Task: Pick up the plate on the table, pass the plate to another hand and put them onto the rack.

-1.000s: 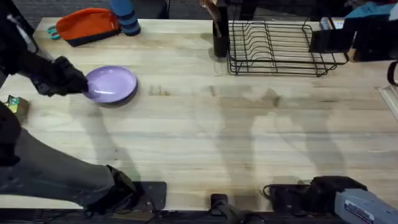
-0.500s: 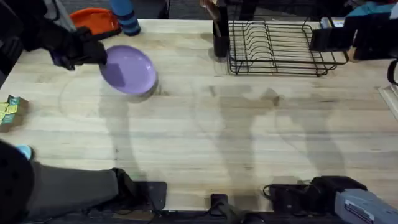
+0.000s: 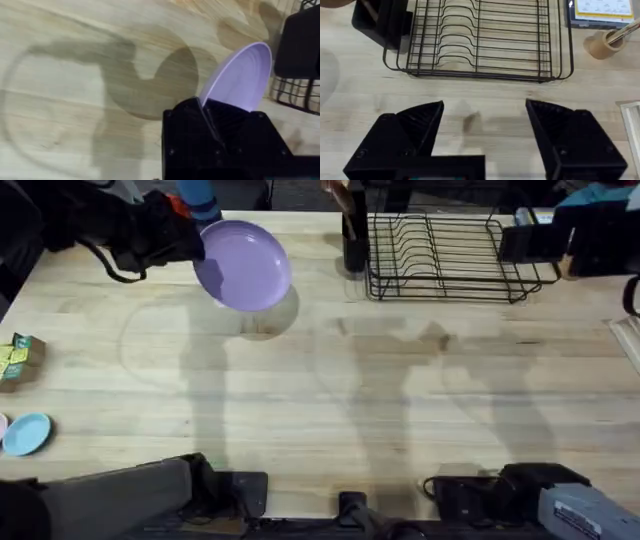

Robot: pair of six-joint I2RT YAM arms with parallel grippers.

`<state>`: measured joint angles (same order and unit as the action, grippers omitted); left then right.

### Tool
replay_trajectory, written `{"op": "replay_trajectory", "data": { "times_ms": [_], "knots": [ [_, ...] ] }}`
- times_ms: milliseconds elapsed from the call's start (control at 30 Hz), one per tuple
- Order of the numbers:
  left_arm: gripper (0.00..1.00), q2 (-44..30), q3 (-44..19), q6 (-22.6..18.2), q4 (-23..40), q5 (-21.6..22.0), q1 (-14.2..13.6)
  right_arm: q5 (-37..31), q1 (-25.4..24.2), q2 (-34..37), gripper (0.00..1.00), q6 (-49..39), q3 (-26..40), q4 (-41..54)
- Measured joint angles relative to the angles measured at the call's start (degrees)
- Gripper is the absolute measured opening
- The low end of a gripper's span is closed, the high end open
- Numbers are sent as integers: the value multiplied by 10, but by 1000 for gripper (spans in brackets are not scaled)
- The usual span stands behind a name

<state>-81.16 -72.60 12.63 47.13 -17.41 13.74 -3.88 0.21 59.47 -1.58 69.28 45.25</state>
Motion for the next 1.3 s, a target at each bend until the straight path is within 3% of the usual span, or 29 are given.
{"op": "replay_trajectory", "data": {
  "times_ms": [267, 300, 433, 667, 800, 1067, 1300],
  "knots": [
    [42, 0, 0, 37, 41, -64, 0, 0, 0, 0, 998, 0, 0, 0],
    [42, 0, 0, 37, 61, -91, 0, 0, 0, 0, 998, 0, 0, 0],
    [42, 0, 0, 36, 88, -127, 0, 0, 0, 0, 998, 0, 0, 0],
    [42, 0, 0, 36, 108, -164, -3, 5, 0, 0, 998, 0, 0, 0],
    [42, 0, 0, 37, 105, -173, -24, 33, 0, 0, 997, 0, 0, 0],
    [42, 0, 0, 47, 85, -188, -94, 59, 0, 0, 998, 23, 0, 1],
    [42, 0, 0, 67, 76, -193, -117, 65, 0, 0, 999, 107, 0, 2]
  ]
}}
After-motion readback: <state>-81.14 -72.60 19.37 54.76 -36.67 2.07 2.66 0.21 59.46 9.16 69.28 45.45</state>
